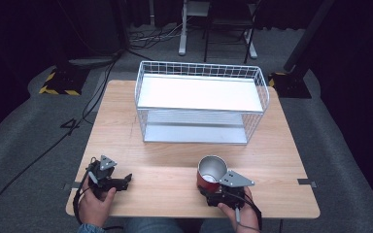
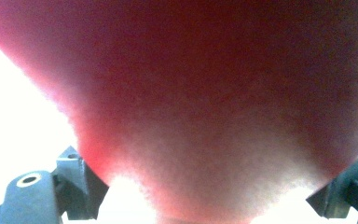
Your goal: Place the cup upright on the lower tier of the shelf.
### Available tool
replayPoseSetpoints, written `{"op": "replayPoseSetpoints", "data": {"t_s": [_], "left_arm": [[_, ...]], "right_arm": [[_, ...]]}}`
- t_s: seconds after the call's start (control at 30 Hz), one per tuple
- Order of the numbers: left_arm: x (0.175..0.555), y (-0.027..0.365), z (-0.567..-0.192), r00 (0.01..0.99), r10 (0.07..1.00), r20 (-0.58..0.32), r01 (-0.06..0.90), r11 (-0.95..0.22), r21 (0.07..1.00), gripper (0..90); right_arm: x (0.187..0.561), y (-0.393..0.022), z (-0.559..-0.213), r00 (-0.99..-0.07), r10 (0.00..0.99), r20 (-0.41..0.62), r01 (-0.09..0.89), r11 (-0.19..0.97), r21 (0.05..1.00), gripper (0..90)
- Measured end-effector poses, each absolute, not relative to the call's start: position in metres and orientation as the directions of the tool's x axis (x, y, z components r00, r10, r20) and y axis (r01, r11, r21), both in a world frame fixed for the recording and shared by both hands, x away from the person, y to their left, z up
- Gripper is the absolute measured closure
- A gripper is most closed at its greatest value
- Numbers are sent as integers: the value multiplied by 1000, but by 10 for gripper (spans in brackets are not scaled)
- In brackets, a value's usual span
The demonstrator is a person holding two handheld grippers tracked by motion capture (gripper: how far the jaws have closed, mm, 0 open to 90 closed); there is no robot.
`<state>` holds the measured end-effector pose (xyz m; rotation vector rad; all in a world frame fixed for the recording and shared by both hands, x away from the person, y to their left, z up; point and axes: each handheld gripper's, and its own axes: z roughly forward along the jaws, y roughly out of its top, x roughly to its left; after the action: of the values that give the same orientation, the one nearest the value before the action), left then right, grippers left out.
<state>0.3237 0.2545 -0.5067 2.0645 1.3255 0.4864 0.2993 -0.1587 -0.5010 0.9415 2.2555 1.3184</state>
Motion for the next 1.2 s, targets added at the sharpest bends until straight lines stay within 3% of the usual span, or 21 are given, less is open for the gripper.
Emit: {"op": "replayPoseSetpoints", "data": {"t_s": [0.67,1.2], "left_arm": [[324,255,-507,427,904,-27,673,-297,678,49],[324,254,-507,425,905,-27,672,-296,678,49]], "right_arm": [[303,-156,-493,-722,692,3,323,333,886,172],[332,-134,-470,-747,665,-11,305,358,883,172]]}}
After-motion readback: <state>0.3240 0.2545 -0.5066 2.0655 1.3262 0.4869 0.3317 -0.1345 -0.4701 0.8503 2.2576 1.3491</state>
